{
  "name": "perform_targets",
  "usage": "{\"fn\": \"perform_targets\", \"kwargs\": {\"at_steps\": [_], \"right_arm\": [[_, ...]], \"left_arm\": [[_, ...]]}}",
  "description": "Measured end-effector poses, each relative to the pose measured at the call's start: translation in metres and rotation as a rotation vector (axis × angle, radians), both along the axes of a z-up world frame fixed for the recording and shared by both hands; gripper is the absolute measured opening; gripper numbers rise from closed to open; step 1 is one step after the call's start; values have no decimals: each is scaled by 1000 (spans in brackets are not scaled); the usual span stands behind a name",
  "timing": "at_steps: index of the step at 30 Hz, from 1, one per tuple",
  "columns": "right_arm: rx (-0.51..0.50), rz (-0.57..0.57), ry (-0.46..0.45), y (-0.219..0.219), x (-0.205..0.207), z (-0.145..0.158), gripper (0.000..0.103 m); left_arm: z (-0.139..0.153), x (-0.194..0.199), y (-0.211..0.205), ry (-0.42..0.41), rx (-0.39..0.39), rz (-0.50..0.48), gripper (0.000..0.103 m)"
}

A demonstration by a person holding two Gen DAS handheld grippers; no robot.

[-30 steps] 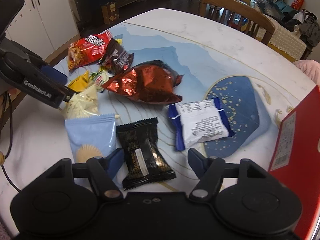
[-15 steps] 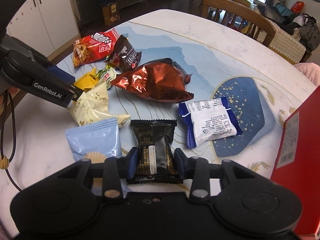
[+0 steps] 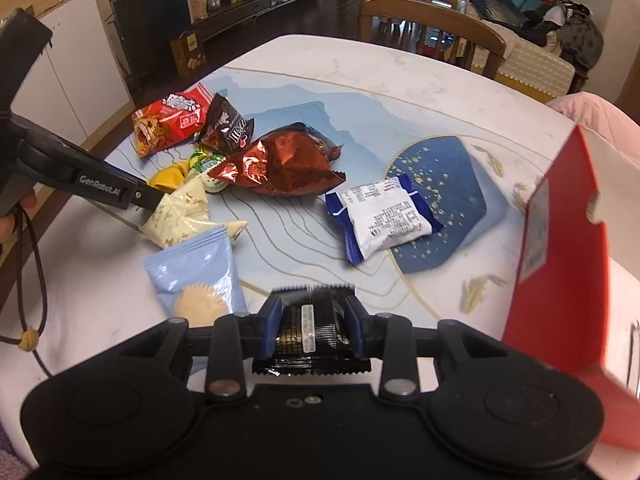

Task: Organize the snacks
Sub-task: 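Grasp the black-wrapped bar with the right gripper while the left grasps the yellow cake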

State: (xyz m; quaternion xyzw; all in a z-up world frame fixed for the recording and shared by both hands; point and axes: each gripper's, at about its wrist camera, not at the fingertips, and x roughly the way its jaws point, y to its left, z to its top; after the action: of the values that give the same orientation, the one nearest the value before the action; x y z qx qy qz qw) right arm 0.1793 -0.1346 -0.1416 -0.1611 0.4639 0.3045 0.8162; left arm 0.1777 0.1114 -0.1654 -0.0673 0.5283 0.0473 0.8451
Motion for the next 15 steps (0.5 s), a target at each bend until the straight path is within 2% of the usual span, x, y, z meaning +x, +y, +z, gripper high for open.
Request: {"fn": "perform_targets", "kwargs": {"at_steps": [1,2,3,4,6,10,12,13,14,15], "right_arm": [[10,-10,-1,-2,-3,3,32],[19,-17,-3,-5,-5,7,27],[32,-21,-2,-9,-8,10,12],[40,-27,10,-11,-10,13,4],[60,-44,14,-17,-13,17,5],[53,-56,1,-21,-16,17,5],[57,-72,11,-24,-17,15,12],[58,-86,12,-26,-18,15,21],[66,-96,18,-28,-19,16,25],[75,-107,26,-30,-20,17,26]], "left_arm": [[1,-1,0,0,-5,-4,18],[1,-2,1,-1,-10,-5,18],[2,-4,1,-2,-11,-2,18],[2,-5,2,-4,-18,-2,18],[4,-8,6,-8,-47,4,18],[6,-9,12,-4,-44,6,20],[10,-11,13,-17,-28,-15,22],[12,-11,14,-25,-20,-25,28],[14,-12,15,-32,-14,-33,32],[16,-12,16,-39,-10,-39,43]]}}
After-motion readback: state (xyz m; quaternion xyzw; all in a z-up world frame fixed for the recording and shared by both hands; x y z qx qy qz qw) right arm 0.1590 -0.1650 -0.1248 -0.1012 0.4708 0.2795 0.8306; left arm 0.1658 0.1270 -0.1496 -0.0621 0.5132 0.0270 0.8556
